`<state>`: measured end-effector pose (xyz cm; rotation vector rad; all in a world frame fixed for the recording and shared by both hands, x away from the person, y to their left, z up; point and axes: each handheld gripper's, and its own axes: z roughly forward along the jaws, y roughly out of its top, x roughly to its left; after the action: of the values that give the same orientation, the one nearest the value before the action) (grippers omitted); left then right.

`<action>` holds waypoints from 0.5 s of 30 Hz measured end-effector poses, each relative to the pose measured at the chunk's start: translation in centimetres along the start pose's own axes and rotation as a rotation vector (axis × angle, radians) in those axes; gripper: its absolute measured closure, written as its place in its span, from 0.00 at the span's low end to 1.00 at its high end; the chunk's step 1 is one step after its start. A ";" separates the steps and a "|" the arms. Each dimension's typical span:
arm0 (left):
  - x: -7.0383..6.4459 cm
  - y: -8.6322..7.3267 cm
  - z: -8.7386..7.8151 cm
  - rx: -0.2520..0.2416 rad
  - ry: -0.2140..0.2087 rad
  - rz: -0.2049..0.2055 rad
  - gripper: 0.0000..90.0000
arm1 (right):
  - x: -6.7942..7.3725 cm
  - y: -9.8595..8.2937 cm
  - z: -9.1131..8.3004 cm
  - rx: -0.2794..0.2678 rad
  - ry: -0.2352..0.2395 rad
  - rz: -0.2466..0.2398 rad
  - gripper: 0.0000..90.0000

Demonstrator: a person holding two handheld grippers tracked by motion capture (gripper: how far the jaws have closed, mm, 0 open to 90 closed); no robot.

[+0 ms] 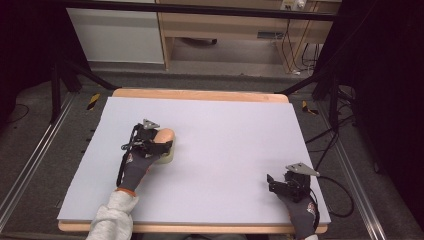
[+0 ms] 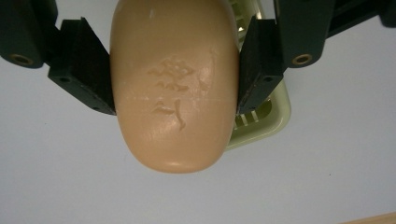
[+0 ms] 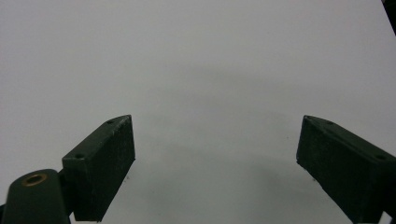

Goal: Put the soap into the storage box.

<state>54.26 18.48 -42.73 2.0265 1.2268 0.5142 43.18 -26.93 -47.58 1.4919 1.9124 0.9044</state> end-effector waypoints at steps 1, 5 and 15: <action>0.1 -0.1 0.1 -0.001 0.002 -0.004 0.35 | 0.0 0.0 0.0 0.000 0.000 0.000 0.13; 0.3 -0.2 0.3 0.001 0.010 -0.017 0.35 | 0.0 0.0 0.0 -0.001 0.000 0.000 0.13; 0.3 -0.6 1.2 0.026 0.025 -0.021 0.35 | 0.0 0.0 0.0 -0.001 0.000 -0.002 0.13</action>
<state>54.82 18.51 -43.94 2.0320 1.2742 0.5171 43.19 -26.94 -47.58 1.4893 1.9134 0.9044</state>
